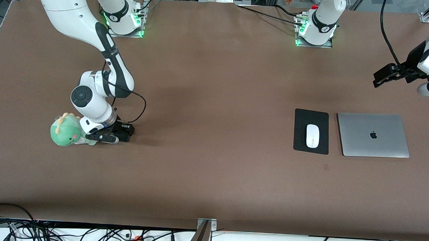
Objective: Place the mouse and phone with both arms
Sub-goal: 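Carry the phone toward the plush toy while the left gripper withdraws, then lower the phone beside the green plush toy and open the right gripper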
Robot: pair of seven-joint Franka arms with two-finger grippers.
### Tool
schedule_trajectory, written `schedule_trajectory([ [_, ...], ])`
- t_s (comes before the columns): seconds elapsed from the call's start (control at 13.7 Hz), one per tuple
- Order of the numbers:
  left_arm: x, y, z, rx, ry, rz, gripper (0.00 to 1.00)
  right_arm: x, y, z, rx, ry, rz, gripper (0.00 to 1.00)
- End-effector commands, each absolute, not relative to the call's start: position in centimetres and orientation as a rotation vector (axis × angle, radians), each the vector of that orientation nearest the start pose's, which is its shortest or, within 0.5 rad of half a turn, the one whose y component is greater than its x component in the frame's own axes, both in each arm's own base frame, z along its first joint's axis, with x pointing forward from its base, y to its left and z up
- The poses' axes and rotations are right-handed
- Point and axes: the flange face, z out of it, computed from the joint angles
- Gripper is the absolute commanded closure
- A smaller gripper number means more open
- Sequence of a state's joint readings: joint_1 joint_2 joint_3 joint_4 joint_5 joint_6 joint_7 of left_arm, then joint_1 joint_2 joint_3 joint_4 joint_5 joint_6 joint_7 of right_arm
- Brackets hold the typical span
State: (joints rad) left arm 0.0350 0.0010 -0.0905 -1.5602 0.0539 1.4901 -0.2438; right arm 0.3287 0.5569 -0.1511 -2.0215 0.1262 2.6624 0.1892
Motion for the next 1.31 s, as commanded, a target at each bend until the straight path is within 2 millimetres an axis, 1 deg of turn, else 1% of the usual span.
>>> schedule_trajectory([
  [0.0,54.2,-2.6,63.1,-3.077,-0.295,0.104,0.00,59.8,10.5,18.1,-3.114,0.117,-0.192,0.92],
  [0.07,54.2,-2.5,63.2,-3.078,-0.300,0.102,0.00,59.8,10.4,17.8,-3.117,0.100,-0.189,0.78],
  [0.15,54.2,-2.6,63.2,-3.078,-0.298,0.102,0.00,59.8,10.1,17.8,-3.118,0.095,-0.189,0.34],
  [0.22,54.2,-2.7,63.3,-3.079,-0.293,0.099,0.00,60.0,10.1,17.9,-3.118,0.092,-0.194,0.00],
  [0.36,54.2,-2.8,63.3,-3.079,-0.293,0.099,0.00,60.1,10.4,18.4,-3.113,0.097,-0.192,0.00],
  [0.44,54.2,-3.1,63.4,-3.080,-0.284,0.097,0.00,60.2,10.4,19.0,-3.111,0.098,-0.184,0.00],
  [0.51,54.1,-3.5,63.4,-3.080,-0.274,0.096,0.00,60.6,10.7,19.9,-3.108,0.096,-0.163,0.00],
  [0.58,54.1,-3.7,63.4,-3.081,-0.267,0.098,0.00,61.1,10.8,21.1,-3.105,0.096,-0.127,0.00],
  [0.8,54.1,-3.7,63.4,-3.080,-0.269,0.099,0.00,62.5,11.6,26.0,-3.045,0.138,-0.026,0.00],
  [0.95,54.0,-3.7,63.4,-3.080,-0.265,0.108,0.00,62.8,11.7,28.7,-3.034,0.088,-0.007,0.00],
  [1.02,54.0,-3.6,63.3,-3.077,-0.267,0.112,0.00,62.9,11.2,30.3,-3.029,0.050,-0.007,0.00],
  [1.09,54.0,-3.6,63.3,-3.078,-0.267,0.115,0.00,62.7,10.2,32.0,-3.025,0.013,-0.002,0.00],
  [1.24,54.0,-3.6,63.3,-3.077,-0.267,0.115,0.00,62.2,7.7,36.0,-3.018,-0.034,0.000,0.00],
])
